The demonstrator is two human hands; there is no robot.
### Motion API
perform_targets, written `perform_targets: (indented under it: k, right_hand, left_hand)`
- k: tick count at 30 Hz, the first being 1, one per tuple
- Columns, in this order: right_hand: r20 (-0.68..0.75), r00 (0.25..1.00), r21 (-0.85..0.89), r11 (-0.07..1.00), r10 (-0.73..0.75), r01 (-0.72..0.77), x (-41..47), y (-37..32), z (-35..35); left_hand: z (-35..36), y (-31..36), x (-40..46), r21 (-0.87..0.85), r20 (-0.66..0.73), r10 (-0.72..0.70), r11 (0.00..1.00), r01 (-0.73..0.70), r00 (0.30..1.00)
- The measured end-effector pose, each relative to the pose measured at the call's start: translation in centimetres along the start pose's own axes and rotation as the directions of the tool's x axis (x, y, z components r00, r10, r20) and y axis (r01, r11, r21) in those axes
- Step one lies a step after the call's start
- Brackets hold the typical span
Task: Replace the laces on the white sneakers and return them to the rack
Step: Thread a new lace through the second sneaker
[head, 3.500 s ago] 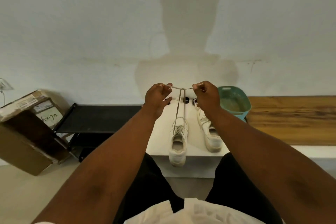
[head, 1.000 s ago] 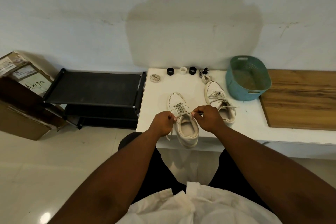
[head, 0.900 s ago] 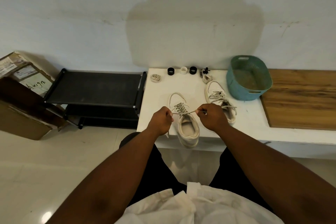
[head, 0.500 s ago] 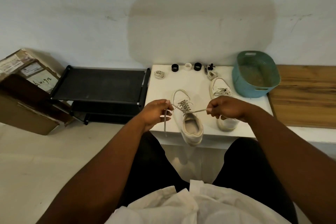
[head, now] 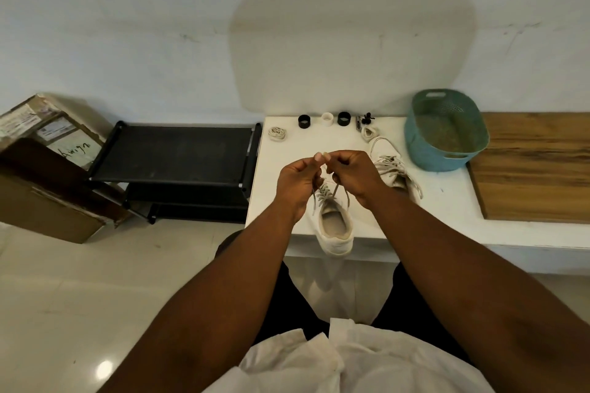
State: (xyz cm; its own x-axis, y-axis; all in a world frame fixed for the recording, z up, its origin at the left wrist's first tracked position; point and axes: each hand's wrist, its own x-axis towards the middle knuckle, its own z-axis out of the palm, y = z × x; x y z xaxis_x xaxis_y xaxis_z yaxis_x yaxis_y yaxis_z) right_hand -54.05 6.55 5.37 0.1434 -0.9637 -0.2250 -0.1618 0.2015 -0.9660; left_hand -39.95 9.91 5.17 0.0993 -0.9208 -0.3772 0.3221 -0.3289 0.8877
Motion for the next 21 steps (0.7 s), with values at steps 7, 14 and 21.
perform_targets:
  k: [7, 14, 21]
  right_hand:
    - [0.109, 0.992, -0.133, 0.988, -0.059, 0.073, -0.1, -0.1, -1.5]
    - [0.182, 0.975, -0.345, 0.92, -0.128, 0.186, -0.2, 0.0, -2.1]
    - [0.254, 0.954, -0.323, 0.916, -0.159, 0.239, -0.2, 1.3, -2.8]
  left_hand:
    - [-1.6, -0.3, 0.5, 0.231, 0.221, 0.041, 0.969, -0.093, 0.974]
    - [-1.5, 0.0, 0.9, 0.353, 0.264, 0.006, 0.93, -0.102, 0.964]
    - [-1.5, -0.9, 0.9, 0.288, 0.184, 0.007, 0.956, -0.061, 0.983]
